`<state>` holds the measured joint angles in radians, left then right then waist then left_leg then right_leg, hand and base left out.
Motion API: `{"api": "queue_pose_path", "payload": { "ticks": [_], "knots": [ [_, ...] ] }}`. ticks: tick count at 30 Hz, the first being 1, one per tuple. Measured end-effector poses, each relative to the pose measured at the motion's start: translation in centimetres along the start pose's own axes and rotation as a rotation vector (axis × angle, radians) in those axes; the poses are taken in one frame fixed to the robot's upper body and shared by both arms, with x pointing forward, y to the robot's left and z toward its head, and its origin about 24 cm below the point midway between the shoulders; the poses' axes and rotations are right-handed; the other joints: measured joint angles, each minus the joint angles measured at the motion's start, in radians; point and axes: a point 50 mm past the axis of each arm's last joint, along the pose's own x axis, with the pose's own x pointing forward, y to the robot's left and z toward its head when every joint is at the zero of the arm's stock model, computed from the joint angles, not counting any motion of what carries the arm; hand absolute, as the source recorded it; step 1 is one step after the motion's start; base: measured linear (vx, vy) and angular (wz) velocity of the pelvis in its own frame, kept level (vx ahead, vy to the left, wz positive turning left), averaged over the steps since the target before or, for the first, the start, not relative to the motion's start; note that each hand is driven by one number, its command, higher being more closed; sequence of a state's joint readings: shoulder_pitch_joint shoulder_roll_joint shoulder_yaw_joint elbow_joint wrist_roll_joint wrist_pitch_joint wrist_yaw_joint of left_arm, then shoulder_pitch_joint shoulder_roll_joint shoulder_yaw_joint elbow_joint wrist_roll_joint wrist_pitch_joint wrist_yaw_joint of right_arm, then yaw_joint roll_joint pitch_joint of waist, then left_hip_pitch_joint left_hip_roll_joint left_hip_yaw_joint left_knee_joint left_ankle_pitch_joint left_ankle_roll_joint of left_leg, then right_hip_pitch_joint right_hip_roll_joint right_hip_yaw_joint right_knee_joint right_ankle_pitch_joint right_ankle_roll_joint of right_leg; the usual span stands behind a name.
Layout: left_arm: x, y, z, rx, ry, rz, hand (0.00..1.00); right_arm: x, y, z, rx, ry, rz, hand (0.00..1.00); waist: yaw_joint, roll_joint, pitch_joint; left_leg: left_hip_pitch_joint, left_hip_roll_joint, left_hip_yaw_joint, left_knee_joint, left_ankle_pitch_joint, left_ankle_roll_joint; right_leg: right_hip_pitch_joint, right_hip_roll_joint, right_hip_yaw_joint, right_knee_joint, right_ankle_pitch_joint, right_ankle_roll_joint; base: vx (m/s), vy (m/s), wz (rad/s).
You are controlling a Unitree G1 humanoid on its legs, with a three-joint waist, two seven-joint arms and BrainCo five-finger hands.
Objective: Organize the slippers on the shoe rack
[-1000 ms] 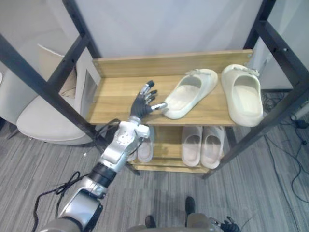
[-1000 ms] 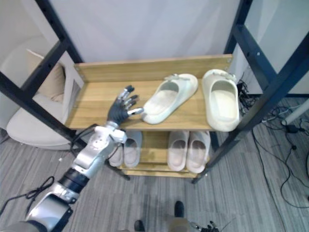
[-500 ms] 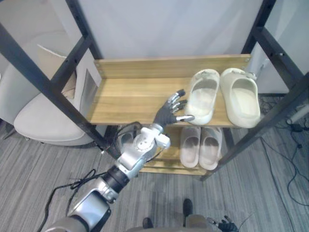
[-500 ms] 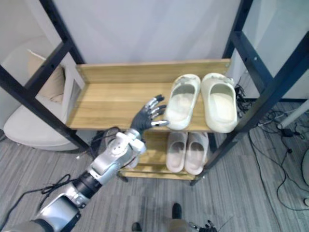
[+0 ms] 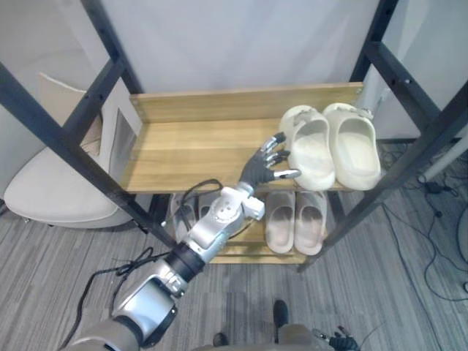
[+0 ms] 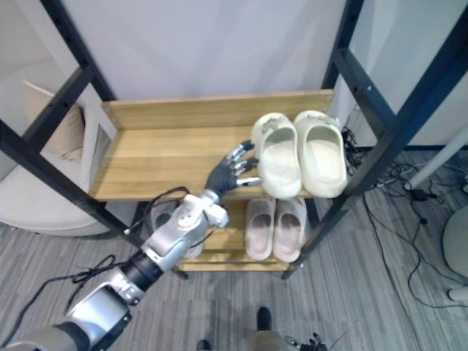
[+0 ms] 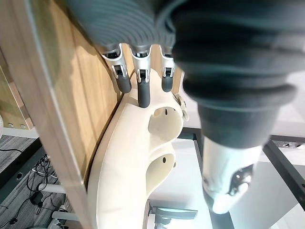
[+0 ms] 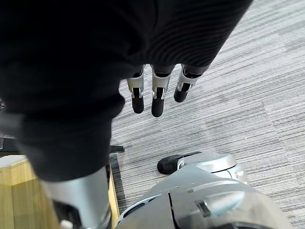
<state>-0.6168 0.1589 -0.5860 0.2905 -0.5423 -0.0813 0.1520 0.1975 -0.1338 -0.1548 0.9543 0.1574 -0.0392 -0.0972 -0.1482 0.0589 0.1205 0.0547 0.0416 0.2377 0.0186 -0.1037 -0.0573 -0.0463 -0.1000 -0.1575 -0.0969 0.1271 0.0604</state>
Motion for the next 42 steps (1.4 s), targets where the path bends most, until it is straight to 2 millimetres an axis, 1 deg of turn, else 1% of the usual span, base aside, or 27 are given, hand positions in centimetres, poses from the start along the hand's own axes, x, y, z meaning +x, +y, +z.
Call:
{"api": "queue_pose_path", "payload": {
  "ticks": [4, 6, 7, 9, 11, 13, 14, 16, 19, 20, 21, 22, 23, 25, 26, 27, 29, 30, 32, 33, 34, 35, 36, 39, 40, 41, 42],
  "knots": [
    [-0.1, 1.1, 0.4, 0.026, -0.01, 0.028, 0.0, 0.0, 0.0, 0.0, 0.004, -0.001, -0.001, 0.0, 0.0, 0.0, 0.0, -0.001, 0.001, 0.0, -0.001, 0.0, 0.0, -0.002, 0.002, -0.004, 0.001, 0.0, 0.0, 0.0, 0.0, 0.0],
    [-0.1, 1.8, 0.9, 0.032, -0.028, 0.047, 0.0, 0.0, 0.0, 0.0, 0.004, -0.001, -0.001, 0.0, 0.001, 0.0, 0.0, -0.002, 0.001, -0.002, -0.001, 0.0, 0.0, -0.002, 0.001, -0.012, 0.005, 0.0, 0.0, 0.0, -0.006, 0.03],
    [-0.4, 2.2, 1.8, 0.045, -0.062, 0.044, 0.0, 0.0, 0.0, 0.0, 0.004, -0.001, -0.001, 0.0, 0.002, 0.001, 0.0, -0.002, 0.001, -0.006, 0.0, 0.0, 0.0, 0.0, 0.0, -0.019, 0.006, 0.0, 0.0, 0.0, -0.009, 0.07],
    [-0.7, 2.2, 2.9, 0.052, -0.106, 0.034, 0.0, 0.0, 0.0, 0.0, 0.004, 0.0, -0.001, 0.0, 0.003, 0.001, 0.0, -0.001, 0.0, -0.015, 0.001, 0.001, 0.001, 0.006, -0.001, -0.027, 0.007, 0.0, 0.0, 0.0, -0.003, 0.13],
    [-1.3, 1.6, 4.6, 0.052, -0.185, 0.004, 0.0, 0.0, -0.1, -0.2, 0.003, 0.004, -0.002, 0.0, 0.019, 0.0, -0.005, -0.008, -0.003, -0.025, 0.004, 0.002, 0.003, 0.006, -0.006, -0.027, 0.007, -0.001, 0.001, -0.01, 0.005, 0.17],
    [-2.7, 0.4, 5.9, 0.024, -0.272, -0.036, 0.0, 0.0, -0.1, -0.2, 0.003, 0.006, -0.001, 0.0, 0.034, -0.001, -0.009, -0.017, -0.007, -0.036, 0.009, 0.004, 0.006, 0.006, -0.01, -0.034, 0.008, -0.001, 0.002, -0.02, 0.007, 0.16],
    [-3.3, 0.1, 5.9, 0.005, -0.286, -0.047, 0.0, 0.0, -0.1, -0.2, 0.002, 0.005, 0.001, 0.0, 0.038, -0.001, -0.009, -0.019, -0.008, -0.037, 0.013, 0.004, 0.007, 0.006, -0.012, -0.034, 0.008, -0.002, 0.002, -0.03, 0.009, 0.09],
    [-4.8, -0.9, 5.4, -0.034, -0.287, -0.076, 0.0, 0.0, -0.1, -0.2, -0.003, 0.006, 0.005, 0.0, 0.048, -0.002, -0.013, -0.022, -0.009, -0.042, 0.019, 0.003, 0.008, 0.009, -0.014, -0.037, 0.008, -0.002, 0.003, -0.03, 0.003, 0.07],
    [-6.5, -2.7, 3.1, -0.114, -0.2, -0.174, 0.0, -0.1, -0.3, -0.4, -0.008, 0.012, 0.007, 0.0, 0.064, 0.001, -0.033, -0.026, -0.012, -0.048, 0.023, 0.002, 0.01, 0.01, -0.017, -0.04, 0.008, -0.005, 0.006, -0.03, 0.002, 0.06],
    [-7.2, -3.5, 2.1, -0.151, -0.154, -0.227, 0.0, -0.1, -0.4, -0.5, -0.011, 0.015, 0.009, 0.0, 0.066, 0.003, -0.041, -0.03, -0.013, -0.051, 0.028, 0.0, 0.013, 0.01, -0.019, -0.042, 0.008, -0.005, 0.006, -0.02, 0.007, 0.06],
    [-7.8, -4.0, 1.5, -0.178, -0.124, -0.266, 0.0, -0.1, -0.4, -0.5, -0.014, 0.015, 0.01, 0.0, 0.067, 0.005, -0.046, -0.032, -0.013, -0.052, 0.032, -0.002, 0.015, 0.009, -0.02, -0.043, 0.008, -0.006, 0.007, -0.02, 0.009, 0.04],
    [-8.7, -4.6, 0.6, -0.203, -0.082, -0.313, 0.0, -0.1, -0.5, -0.5, -0.026, 0.015, 0.014, 0.0, 0.067, 0.009, -0.051, -0.034, -0.014, -0.051, 0.036, -0.002, 0.016, 0.009, -0.021, -0.043, 0.008, -0.005, 0.007, 0.0, 0.0, 0.0],
    [-9.2, -4.7, 0.1, -0.214, -0.06, -0.326, 0.0, -0.1, -0.5, -0.5, -0.03, 0.016, 0.016, 0.0, 0.067, 0.011, -0.052, -0.033, -0.015, -0.051, 0.036, -0.002, 0.016, 0.01, -0.021, -0.043, 0.008, -0.005, 0.007, 0.0, 0.0, 0.0],
    [-10.6, -4.6, -1.5, -0.226, 0.018, -0.332, 0.0, -0.1, -0.8, -0.6, -0.045, 0.022, 0.017, 0.0, 0.067, 0.012, -0.057, -0.029, -0.014, -0.051, 0.036, -0.003, 0.015, 0.013, -0.02, -0.043, 0.008, -0.005, 0.006, 0.0, 0.0, 0.0],
    [-11.5, -4.4, -2.6, -0.243, 0.068, -0.318, 0.0, 0.0, -0.9, -0.6, -0.062, 0.023, 0.023, 0.0, 0.069, 0.014, -0.061, -0.028, -0.013, -0.051, 0.036, -0.003, 0.014, 0.014, -0.019, -0.043, 0.008, -0.005, 0.006, 0.0, 0.0, 0.0],
    [-11.9, -4.3, -3.2, -0.247, 0.093, -0.311, 0.0, 0.0, -0.9, -0.6, -0.065, 0.023, 0.023, 0.0, 0.07, 0.014, -0.062, -0.028, -0.012, -0.051, 0.036, -0.003, 0.014, 0.015, -0.019, -0.043, 0.008, -0.005, 0.006, 0.0, 0.0, 0.0],
    [-13.3, -3.8, -5.6, -0.246, 0.207, -0.279, 0.0, 0.0, -1.0, -0.7, -0.074, 0.027, 0.023, 0.0, 0.076, 0.012, -0.063, -0.02, -0.009, -0.051, 0.036, -0.005, 0.011, 0.023, -0.016, -0.044, 0.008, -0.006, 0.005, 0.0, 0.0, 0.0],
    [-13.7, -3.6, -6.4, -0.23, 0.243, -0.274, 0.0, 0.0, -1.0, -0.7, -0.076, 0.027, 0.024, 0.0, 0.077, 0.011, -0.064, -0.018, -0.009, -0.051, 0.036, -0.006, 0.01, 0.025, -0.015, -0.044, 0.007, -0.007, 0.005, 0.0, 0.0, 0.0],
    [-14.9, -2.9, -8.9, -0.19, 0.353, -0.245, 0.0, 0.0, -0.7, -0.6, -0.097, 0.022, 0.031, 0.0, 0.078, 0.007, -0.065, -0.018, -0.005, -0.052, 0.036, -0.012, 0.002, 0.03, -0.012, -0.046, 0.007, -0.01, 0.002, -0.03, -0.018, 0.0],
    [-16.1, -1.8, -11.3, -0.127, 0.464, -0.2, 0.0, 0.0, -0.5, -0.5, -0.11, 0.019, 0.038, 0.0, 0.078, 0.001, -0.068, -0.018, 0.0, -0.052, 0.035, -0.014, -0.001, 0.03, -0.008, -0.047, 0.006, -0.017, 0.007, 0.0, 0.0, 0.0],
    [-16.6, -1.3, -12.3, -0.106, 0.509, -0.173, 0.0, 0.0, -0.4, -0.6, -0.109, 0.019, 0.04, 0.0, 0.078, -0.001, -0.069, -0.018, 0.001, -0.053, 0.035, -0.016, -0.004, 0.03, -0.006, -0.048, 0.006, -0.018, 0.006, 0.0, 0.0, 0.0],
    [-16.8, -1.1, -12.8, -0.096, 0.529, -0.156, 0.0, 0.0, -0.4, -0.6, -0.109, 0.019, 0.041, 0.0, 0.078, -0.003, -0.069, -0.018, 0.003, -0.054, 0.035, -0.016, -0.004, 0.03, -0.005, -0.048, 0.005, -0.018, 0.006, 0.0, 0.0, 0.0],
    [-17.5, 0.0, -14.2, -0.042, 0.598, -0.095, 0.0, 0.0, -0.3, -0.6, -0.107, 0.021, 0.042, 0.0, 0.079, -0.007, -0.069, -0.017, 0.005, -0.054, 0.035, -0.016, -0.005, 0.029, -0.002, -0.048, 0.005, -0.019, 0.004, 0.0, 0.0, 0.0],
    [-18.6, 1.8, -16.3, 0.012, 0.695, 0.032, 0.0, 0.0, -0.3, -0.8, -0.105, 0.027, 0.037, 0.0, 0.082, -0.015, -0.07, -0.016, 0.008, -0.054, 0.035, -0.016, -0.005, 0.029, 0.001, -0.048, 0.005, -0.019, 0.004, 0.01, -0.006, -0.01],
    [-19.4, 2.7, -17.3, 0.054, 0.755, 0.1, 0.0, 0.0, -0.2, -1.0, -0.099, 0.037, 0.027, 0.0, 0.082, -0.02, -0.071, -0.012, 0.012, -0.054, 0.035, -0.015, -0.004, 0.03, 0.005, -0.047, 0.004, -0.02, 0.002, 0.03, -0.014, -0.02],
    [-19.5, 2.8, -17.5, 0.059, 0.765, 0.11, 0.0, 0.0, -0.2, -1.0, -0.099, 0.039, 0.025, 0.0, 0.082, -0.02, -0.072, -0.011, 0.012, -0.053, 0.035, -0.015, -0.004, 0.031, 0.005, -0.047, 0.004, -0.02, 0.002, 0.05, -0.013, -0.02],
    [-20.2, 3.2, -18.1, 0.08, 0.807, 0.14, 0.0, 0.0, -0.2, -1.2, -0.094, 0.049, 0.019, 0.0, 0.082, -0.023, -0.073, -0.008, 0.014, -0.053, 0.033, -0.015, -0.005, 0.033, 0.008, -0.046, 0.005, -0.018, -0.003, 0.05, -0.008, -0.03]
  ]
}}
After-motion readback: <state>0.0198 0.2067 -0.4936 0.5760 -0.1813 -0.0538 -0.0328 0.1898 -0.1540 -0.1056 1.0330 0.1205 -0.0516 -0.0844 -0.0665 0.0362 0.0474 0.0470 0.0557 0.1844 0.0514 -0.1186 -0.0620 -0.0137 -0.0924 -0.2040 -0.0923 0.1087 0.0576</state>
